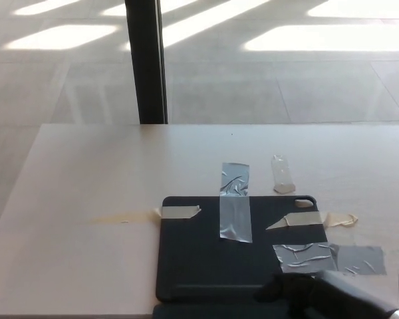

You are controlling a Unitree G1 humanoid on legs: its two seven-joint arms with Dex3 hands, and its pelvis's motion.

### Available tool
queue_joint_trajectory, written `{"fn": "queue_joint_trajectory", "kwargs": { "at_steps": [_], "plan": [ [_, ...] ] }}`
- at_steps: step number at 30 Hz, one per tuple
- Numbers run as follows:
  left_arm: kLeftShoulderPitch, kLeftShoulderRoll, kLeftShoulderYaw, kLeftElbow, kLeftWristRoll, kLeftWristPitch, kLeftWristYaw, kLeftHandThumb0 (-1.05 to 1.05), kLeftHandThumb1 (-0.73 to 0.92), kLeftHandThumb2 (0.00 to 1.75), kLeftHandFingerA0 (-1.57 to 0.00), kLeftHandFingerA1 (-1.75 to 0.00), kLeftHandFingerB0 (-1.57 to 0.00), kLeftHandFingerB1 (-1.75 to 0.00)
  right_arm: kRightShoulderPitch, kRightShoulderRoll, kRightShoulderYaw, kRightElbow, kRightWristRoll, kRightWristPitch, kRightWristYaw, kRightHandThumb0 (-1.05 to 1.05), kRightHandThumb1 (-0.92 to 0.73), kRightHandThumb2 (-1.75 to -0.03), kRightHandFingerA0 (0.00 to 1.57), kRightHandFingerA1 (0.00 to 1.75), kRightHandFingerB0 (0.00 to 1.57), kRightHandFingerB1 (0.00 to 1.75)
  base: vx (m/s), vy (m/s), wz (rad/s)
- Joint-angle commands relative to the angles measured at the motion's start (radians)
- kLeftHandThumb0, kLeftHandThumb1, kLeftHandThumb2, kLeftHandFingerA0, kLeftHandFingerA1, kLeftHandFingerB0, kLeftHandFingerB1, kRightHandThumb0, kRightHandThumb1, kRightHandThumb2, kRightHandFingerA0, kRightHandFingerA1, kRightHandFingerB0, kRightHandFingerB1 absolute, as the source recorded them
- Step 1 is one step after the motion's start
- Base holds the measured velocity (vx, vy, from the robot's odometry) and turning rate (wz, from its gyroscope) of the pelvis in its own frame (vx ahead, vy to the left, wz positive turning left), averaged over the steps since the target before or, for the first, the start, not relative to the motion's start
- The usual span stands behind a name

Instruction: The robot uses its right hand to open a folded tablet cover kept in the middle of the desk

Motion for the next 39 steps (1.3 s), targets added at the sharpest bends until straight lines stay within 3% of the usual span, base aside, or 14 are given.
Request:
{"fn": "queue_joint_trajectory", "kwargs": {
  "at_steps": [1, 4, 5, 6, 10, 11, 12, 13, 25, 26, 27, 35, 36, 39],
  "plan": [
    [-0.017, 0.009, -0.001, 0.009, -0.018, 0.007, 0.013, -0.42, 0.45, 0.61, -0.83, -0.87, -0.76, -0.80, -0.027, 0.010, 0.044, 0.152, -0.028, -0.078, -0.037, -0.54, -0.49, -0.54, 0.36, 0.46, 0.35, 0.38, 0.00, 0.000, 0.00],
    [-0.018, 0.010, 0.001, 0.004, -0.022, 0.012, 0.007, -0.42, 0.46, 0.61, -0.83, -0.87, -0.74, -0.80, -0.049, 0.025, 0.062, 0.209, -0.051, -0.091, -0.069, -0.59, -0.51, -0.56, 0.37, 0.57, 0.33, 0.39, 0.00, 0.000, 0.00],
    [-0.017, 0.011, -0.001, 0.003, -0.020, 0.010, 0.011, -0.46, 0.32, 0.85, -0.83, -0.88, -0.67, -0.78, -0.049, 0.029, 0.061, 0.220, -0.042, -0.094, -0.069, -0.61, -0.40, -0.78, 0.32, 0.59, 0.27, 0.48, 0.00, 0.000, 0.00],
    [-0.016, 0.010, -0.001, 0.003, -0.021, 0.009, 0.007, -0.42, 0.46, 0.62, -0.82, -0.87, -0.71, -0.78, -0.042, 0.031, 0.062, 0.221, -0.045, -0.097, -0.078, -0.60, -0.40, -0.78, 0.32, 0.59, 0.29, 0.49, 0.00, 0.000, 0.00],
    [-0.025, 0.016, -0.008, 0.003, -0.014, 0.007, 0.012, -0.49, 0.32, 0.84, -0.86, -0.90, -0.68, -0.79, 0.014, 0.049, 0.045, 0.164, -0.047, -0.057, -0.097, -0.56, -0.53, -0.56, 0.36, 0.46, 0.36, 0.37, 0.00, 0.000, 0.00],
    [-0.027, 0.017, -0.009, 0.003, -0.012, 0.008, 0.012, -0.47, 0.33, 0.85, -0.85, -0.89, -0.69, -0.79, 0.018, 0.051, 0.043, 0.159, -0.047, -0.055, -0.098, -0.62, -0.42, -0.78, 0.33, 0.57, 0.31, 0.49, 0.00, 0.000, 0.00],
    [-0.028, 0.019, -0.014, 0.004, -0.008, 0.011, 0.015, -0.45, 0.46, 0.61, -0.86, -0.87, -0.74, -0.78, 0.036, 0.049, 0.036, 0.133, -0.048, -0.047, -0.094, -0.58, -0.43, -0.77, 0.32, 0.52, 0.31, 0.47, 0.00, 0.000, 0.00],
    [-0.028, 0.023, -0.016, 0.003, -0.007, 0.013, 0.016, -0.43, 0.47, 0.60, -0.85, -0.87, -0.75, -0.79, 0.059, 0.051, 0.025, 0.105, -0.033, -0.043, -0.089, -0.54, -0.56, -0.56, 0.34, 0.46, 0.35, 0.37, 0.00, 0.000, 0.00],
    [-0.028, 0.028, -0.020, 0.001, -0.011, 0.011, 0.010, -0.44, 0.46, 0.60, -0.80, -0.86, -0.72, -0.78, 0.500, 0.038, -0.033, -0.233, 0.020, -0.086, -0.138, -0.62, -0.59, -0.59, 0.41, 0.43, 0.37, 0.35, 0.00, 0.000, 0.00],
    [-0.026, 0.026, -0.017, 0.000, -0.015, 0.011, 0.012, -0.44, 0.47, 0.59, -0.80, -0.86, -0.75, -0.80, 0.529, 0.040, -0.033, -0.247, 0.009, -0.085, -0.144, -0.67, -0.48, -0.86, 0.36, 0.53, 0.31, 0.47, 0.00, 0.000, 0.00],
    [-0.027, 0.026, -0.016, 0.000, -0.016, 0.010, 0.011, -0.44, 0.47, 0.60, -0.78, -0.85, -0.77, -0.81, 0.544, 0.045, -0.028, -0.260, -0.003, -0.069, -0.141, -0.67, -0.62, -0.59, 0.40, 0.44, 0.37, 0.34, 0.00, 0.000, 0.00],
    [-0.034, 0.031, -0.027, 0.003, -0.009, 0.009, 0.009, -0.45, 0.46, 0.61, -0.78, -0.84, -0.72, -0.77, 0.644, 0.131, -0.067, -0.317, 0.057, 0.027, -0.122, -0.63, -0.63, -0.59, 0.40, 0.42, 0.37, 0.34, 0.00, 0.000, 0.00],
    [-0.030, 0.030, -0.027, 0.003, -0.010, 0.008, 0.010, -0.45, 0.46, 0.61, -0.82, -0.86, -0.72, -0.77, 0.648, 0.137, -0.072, -0.320, 0.059, 0.041, -0.115, -0.67, -0.50, -0.85, 0.33, 0.52, 0.30, 0.47, 0.00, 0.000, 0.00],
    [-0.022, 0.025, -0.011, 0.008, -0.026, 0.005, 0.007, -0.47, 0.31, 0.84, -0.81, -0.87, -0.62, -0.76, 0.651, 0.171, -0.103, -0.318, 0.111, 0.074, -0.098, -0.61, -0.61, -0.58, 0.36, 0.43, 0.35, 0.34, 0.00, 0.000, 0.00]
  ]
}}
